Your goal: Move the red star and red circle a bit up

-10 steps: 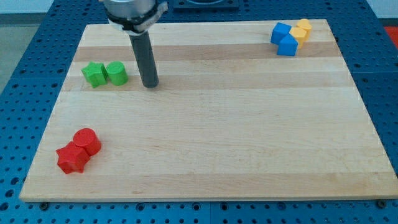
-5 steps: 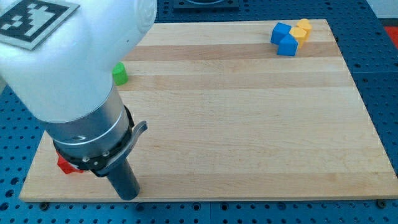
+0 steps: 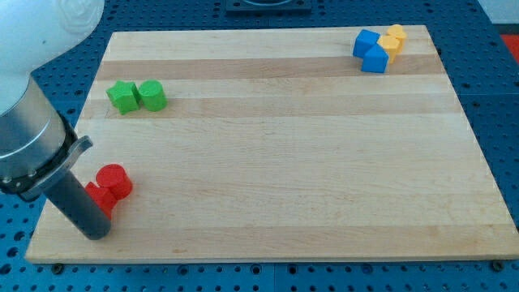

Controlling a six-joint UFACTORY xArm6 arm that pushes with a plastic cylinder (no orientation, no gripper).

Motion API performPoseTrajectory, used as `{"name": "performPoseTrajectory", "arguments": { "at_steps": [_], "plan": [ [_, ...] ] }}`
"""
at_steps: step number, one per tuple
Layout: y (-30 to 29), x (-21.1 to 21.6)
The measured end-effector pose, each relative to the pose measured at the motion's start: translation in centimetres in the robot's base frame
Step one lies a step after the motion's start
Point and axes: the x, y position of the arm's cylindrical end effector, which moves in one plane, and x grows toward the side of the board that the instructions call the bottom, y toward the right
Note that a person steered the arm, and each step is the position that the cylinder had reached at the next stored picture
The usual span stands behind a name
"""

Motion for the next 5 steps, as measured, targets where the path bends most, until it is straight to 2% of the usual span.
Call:
{"name": "performPoseTrajectory", "arguments": {
  "at_steps": [3,5],
  "plan": [
    [-2.8,-1.3],
    [-2.8,-5.2]
  ]
}}
